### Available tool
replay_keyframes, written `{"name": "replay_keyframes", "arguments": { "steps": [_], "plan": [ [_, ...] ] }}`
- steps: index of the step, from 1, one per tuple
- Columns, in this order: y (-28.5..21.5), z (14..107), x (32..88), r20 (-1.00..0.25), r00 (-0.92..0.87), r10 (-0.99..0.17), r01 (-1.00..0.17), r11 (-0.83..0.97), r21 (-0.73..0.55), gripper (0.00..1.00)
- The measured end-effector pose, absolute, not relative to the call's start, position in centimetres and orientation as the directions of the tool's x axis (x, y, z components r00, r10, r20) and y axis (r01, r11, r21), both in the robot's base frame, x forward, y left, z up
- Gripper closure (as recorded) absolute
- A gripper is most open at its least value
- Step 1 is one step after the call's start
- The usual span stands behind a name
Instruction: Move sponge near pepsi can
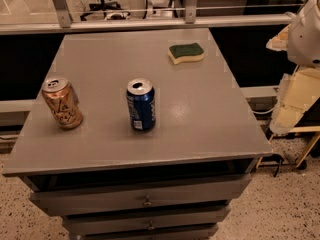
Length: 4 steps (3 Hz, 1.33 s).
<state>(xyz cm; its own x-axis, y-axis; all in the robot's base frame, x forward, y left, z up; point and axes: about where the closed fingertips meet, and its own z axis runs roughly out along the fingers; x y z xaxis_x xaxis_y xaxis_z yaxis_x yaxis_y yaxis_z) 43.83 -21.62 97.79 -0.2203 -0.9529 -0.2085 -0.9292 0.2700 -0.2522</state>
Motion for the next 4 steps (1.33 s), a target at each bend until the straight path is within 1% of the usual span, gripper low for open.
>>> {"name": "replay_keyframes", "arguments": {
  "steps": [1,2,3,4],
  "plan": [
    [-21.6,97.8,43.8,-0.209,-0.220,-0.953,-0.929,0.270,-0.252,0.00],
    [-23.0,98.5,46.6,-0.238,-0.252,-0.938,-0.892,0.321,-0.319,0.00],
    [-24.4,100.4,52.1,-0.299,-0.240,-0.924,-0.830,0.355,-0.430,0.00],
    [-25.0,102.6,57.8,-0.419,-0.170,-0.892,-0.759,0.390,-0.522,0.00]
  ]
}}
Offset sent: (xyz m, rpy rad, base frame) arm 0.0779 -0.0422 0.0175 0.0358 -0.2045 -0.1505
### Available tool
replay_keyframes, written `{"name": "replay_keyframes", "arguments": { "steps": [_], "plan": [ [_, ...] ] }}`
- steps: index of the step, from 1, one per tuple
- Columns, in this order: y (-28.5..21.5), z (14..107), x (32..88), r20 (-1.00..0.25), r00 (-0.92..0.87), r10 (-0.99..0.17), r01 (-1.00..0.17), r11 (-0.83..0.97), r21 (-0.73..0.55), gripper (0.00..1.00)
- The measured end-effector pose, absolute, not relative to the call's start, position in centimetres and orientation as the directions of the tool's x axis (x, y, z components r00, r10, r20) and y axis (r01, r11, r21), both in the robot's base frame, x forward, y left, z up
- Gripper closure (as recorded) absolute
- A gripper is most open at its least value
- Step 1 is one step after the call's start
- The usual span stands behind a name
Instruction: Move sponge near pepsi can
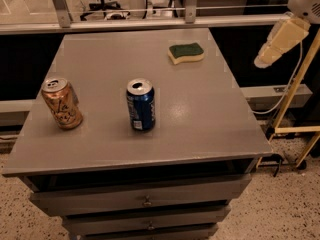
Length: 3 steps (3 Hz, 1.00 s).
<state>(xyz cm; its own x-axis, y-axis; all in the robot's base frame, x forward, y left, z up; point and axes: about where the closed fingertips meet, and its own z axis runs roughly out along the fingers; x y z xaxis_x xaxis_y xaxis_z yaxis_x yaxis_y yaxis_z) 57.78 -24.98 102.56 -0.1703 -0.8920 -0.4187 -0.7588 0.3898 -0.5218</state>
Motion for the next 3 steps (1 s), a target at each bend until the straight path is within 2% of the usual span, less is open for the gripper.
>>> {"name": "replay_keyframes", "arguments": {
  "steps": [1,2,3],
  "plan": [
    [-21.14,102.40,64.20,-0.550,-0.080,-0.832,-0.707,0.436,-0.557,0.00],
    [-21.22,102.81,64.32,-0.550,-0.076,-0.832,-0.697,0.439,-0.567,0.00],
    [-20.89,102.39,64.24,-0.602,-0.074,-0.795,-0.711,0.465,-0.527,0.00]
  ]
}}
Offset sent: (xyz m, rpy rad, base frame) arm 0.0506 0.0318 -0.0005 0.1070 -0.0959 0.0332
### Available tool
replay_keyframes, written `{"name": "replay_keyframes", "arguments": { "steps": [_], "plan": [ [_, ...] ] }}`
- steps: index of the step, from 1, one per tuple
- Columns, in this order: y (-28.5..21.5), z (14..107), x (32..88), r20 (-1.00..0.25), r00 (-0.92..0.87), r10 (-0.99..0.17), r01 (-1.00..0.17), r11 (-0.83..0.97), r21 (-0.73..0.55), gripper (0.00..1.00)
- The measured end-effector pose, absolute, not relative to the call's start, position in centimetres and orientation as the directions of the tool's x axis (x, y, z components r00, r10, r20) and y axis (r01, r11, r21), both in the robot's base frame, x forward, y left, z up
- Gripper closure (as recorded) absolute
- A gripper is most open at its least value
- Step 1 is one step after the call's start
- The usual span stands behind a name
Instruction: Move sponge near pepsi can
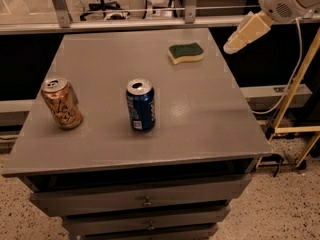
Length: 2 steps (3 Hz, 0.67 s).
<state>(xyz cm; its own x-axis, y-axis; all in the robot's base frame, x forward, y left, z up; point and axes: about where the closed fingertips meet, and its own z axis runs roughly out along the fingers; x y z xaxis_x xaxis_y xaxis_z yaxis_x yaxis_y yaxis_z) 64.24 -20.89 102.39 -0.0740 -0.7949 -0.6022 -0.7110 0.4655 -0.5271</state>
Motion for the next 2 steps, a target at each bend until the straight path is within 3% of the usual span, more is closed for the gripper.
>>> {"name": "replay_keyframes", "arguments": {
  "steps": [2],
  "plan": [
    [-16.6,97.2,68.3,-0.858,-0.113,-0.501,-0.714,0.641,-0.281,0.00]
  ]
}}
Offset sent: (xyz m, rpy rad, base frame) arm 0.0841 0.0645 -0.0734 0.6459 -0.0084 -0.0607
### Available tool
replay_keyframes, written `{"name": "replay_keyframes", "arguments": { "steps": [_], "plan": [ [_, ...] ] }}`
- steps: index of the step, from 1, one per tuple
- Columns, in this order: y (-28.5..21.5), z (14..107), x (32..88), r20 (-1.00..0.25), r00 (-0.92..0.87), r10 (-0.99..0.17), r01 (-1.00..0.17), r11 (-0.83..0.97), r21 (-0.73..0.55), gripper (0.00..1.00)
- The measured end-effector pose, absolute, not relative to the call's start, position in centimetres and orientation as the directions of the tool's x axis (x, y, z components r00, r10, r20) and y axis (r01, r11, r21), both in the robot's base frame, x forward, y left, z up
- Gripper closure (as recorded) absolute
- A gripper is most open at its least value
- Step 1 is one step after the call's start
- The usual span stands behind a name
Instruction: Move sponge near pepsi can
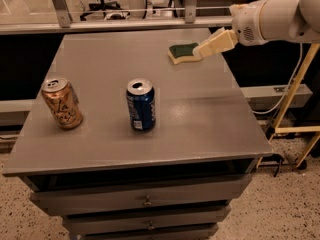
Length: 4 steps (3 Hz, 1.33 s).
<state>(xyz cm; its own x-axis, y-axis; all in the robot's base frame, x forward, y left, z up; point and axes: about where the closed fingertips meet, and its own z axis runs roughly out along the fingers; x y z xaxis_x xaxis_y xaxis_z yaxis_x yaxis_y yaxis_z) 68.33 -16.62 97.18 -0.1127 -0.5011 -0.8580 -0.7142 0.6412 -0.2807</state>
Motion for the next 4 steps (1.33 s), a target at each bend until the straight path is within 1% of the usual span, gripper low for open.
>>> {"name": "replay_keyframes", "arguments": {
  "steps": [1,2,4],
  "plan": [
    [-15.4,94.6,71.8,-0.906,-0.131,-0.402,-0.680,0.702,-0.213,0.00],
    [-15.2,91.9,74.0,-0.921,-0.168,-0.353,-0.656,0.737,-0.163,0.00],
    [-14.3,87.4,76.3,-0.941,-0.202,-0.271,-0.663,0.745,-0.072,0.00]
  ]
}}
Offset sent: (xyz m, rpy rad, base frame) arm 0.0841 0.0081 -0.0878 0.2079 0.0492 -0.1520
